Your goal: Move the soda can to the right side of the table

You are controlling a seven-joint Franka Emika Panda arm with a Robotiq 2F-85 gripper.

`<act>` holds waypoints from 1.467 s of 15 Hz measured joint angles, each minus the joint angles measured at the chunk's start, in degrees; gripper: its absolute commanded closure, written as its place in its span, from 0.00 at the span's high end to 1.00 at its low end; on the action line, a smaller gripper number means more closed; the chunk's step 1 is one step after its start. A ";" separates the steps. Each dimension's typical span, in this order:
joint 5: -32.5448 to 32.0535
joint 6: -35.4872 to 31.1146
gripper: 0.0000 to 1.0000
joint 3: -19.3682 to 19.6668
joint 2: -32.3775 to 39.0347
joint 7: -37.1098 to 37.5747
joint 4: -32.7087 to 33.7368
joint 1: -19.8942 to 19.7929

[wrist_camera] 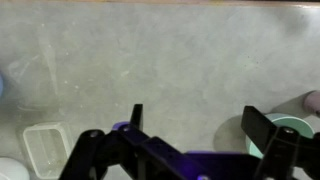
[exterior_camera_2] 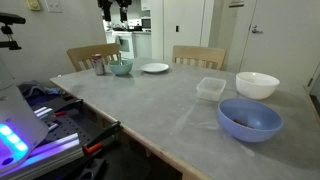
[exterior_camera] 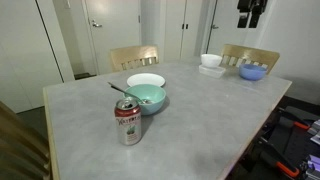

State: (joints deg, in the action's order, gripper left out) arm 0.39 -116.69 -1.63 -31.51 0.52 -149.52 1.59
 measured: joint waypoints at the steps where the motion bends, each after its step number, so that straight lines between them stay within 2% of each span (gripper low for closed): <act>1: 0.00 0.00 1.00 0.00 0.00 0.00 0.00 0.00; 9: 0.00 -0.01 1.00 0.04 0.17 0.00 0.29 0.00; 12: -0.55 -0.02 1.00 0.39 2.42 -0.13 2.81 -0.13; 18: -10.16 -0.37 1.00 0.47 14.93 -0.13 15.42 -1.22; 22: -8.47 -1.88 1.00 0.53 24.71 -1.87 26.04 -0.72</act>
State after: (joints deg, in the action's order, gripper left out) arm -8.08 -118.57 -1.10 -6.80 -1.35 -123.47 0.86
